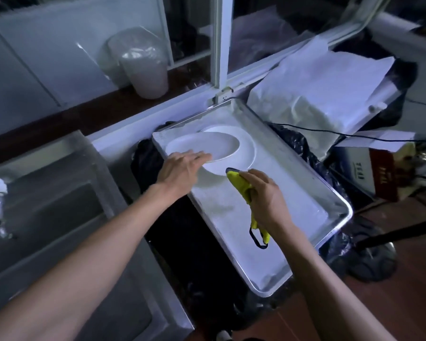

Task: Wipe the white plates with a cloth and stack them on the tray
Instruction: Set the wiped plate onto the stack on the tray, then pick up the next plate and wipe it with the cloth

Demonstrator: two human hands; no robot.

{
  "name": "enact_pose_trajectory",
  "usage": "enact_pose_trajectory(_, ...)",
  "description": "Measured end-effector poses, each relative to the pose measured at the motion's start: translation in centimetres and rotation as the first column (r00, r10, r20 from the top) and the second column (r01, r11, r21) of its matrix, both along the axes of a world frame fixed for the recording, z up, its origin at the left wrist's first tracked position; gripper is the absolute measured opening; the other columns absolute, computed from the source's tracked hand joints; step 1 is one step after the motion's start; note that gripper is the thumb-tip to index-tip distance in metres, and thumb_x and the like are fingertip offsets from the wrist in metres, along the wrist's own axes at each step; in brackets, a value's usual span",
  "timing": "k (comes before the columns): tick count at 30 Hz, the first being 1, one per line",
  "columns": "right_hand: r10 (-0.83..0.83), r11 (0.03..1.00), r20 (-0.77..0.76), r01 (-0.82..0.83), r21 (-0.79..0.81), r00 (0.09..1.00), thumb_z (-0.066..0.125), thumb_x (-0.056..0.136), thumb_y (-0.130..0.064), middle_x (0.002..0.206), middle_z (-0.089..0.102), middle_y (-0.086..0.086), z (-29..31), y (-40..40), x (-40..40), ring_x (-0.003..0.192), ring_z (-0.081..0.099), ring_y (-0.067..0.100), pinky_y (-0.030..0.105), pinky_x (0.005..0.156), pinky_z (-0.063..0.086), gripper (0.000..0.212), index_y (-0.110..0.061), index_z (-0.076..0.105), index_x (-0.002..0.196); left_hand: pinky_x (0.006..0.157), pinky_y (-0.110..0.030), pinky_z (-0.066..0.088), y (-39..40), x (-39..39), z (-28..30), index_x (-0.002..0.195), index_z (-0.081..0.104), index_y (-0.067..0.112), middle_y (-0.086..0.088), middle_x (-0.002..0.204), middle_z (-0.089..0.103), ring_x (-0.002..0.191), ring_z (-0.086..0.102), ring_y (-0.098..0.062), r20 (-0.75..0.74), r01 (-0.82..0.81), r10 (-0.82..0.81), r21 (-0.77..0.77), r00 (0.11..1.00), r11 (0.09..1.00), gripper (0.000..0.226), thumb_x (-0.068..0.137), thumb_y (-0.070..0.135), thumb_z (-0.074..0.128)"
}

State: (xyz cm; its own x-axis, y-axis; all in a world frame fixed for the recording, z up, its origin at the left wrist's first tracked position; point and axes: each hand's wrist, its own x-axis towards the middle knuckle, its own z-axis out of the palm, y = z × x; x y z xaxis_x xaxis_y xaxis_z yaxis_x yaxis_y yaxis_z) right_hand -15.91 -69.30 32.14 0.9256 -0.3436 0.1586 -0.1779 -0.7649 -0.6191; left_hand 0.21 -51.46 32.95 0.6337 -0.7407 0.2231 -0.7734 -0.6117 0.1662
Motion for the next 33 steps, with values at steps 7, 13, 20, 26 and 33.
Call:
enact_pose_trajectory(7,-0.017,1.0,-0.011,0.018,0.019,1.0,0.051,0.084,0.016,0.118,0.062,-0.001,-0.9,-3.5,-0.6,0.098,0.056,0.03,0.043,0.082,0.05,0.059,-0.017,0.063,0.132,0.089,-0.049,0.053,-6.1,1.4,-1.9,0.13,0.066,0.013,-0.009,0.132,0.068,0.116,0.066,-0.035,-0.001,0.032,-0.032,0.078,0.999,0.996,0.053,0.084,-0.01,0.053)
enact_pose_trajectory(13,-0.031,0.999,-0.032,0.032,0.033,0.999,0.05,0.081,0.016,0.128,0.061,0.001,-2.0,-4.6,-0.2,0.105,0.056,0.033,0.046,0.086,0.05,0.061,-0.017,0.064,0.131,0.088,-0.048,0.05,-8.4,2.0,-3.8,0.13,0.067,0.012,-0.012,0.132,0.068,0.118,0.065,-0.036,0.004,0.01,-0.01,0.11,1.0,0.994,0.054,0.082,-0.011,0.057)
enact_pose_trajectory(20,-0.017,1.0,-0.101,0.02,0.023,0.995,0.051,0.084,0.014,0.135,0.057,0.0,-3.5,-5.5,0.2,0.111,0.055,0.032,0.045,0.088,0.049,0.062,-0.02,0.062,0.134,0.109,-0.051,0.036,-9.9,1.5,-5.5,0.156,0.032,0.023,-0.004,0.161,0.035,0.146,0.034,-0.03,-0.03,0.009,0.001,0.352,1.0,0.936,0.065,0.096,0.01,0.049)
enact_pose_trajectory(26,0.001,1.0,-0.119,0.003,0.029,0.993,0.051,0.082,0.015,0.132,0.058,0.001,-4.6,-5.9,0.0,0.107,0.055,0.032,0.045,0.088,0.049,0.062,-0.018,0.063,0.133,0.121,-0.055,0.02,-9.7,0.7,-7.6,0.161,0.006,0.027,0.0,0.169,0.009,0.155,0.009,-0.029,-0.046,0.007,0.019,0.521,0.999,0.854,0.071,0.102,0.018,0.045)
enact_pose_trajectory(33,0.003,0.999,-0.135,0.002,0.035,0.991,0.051,0.078,0.016,0.132,0.059,0.001,-5.4,-5.8,-0.4,0.108,0.055,0.033,0.043,0.089,0.049,0.065,-0.019,0.064,0.131,0.12,-0.058,0.019,-9.3,0.5,-8.2,0.162,0.008,0.026,-0.001,0.17,0.006,0.156,0.005,-0.029,-0.059,0.008,0.027,0.533,0.998,0.846,0.064,0.107,0.024,0.039)
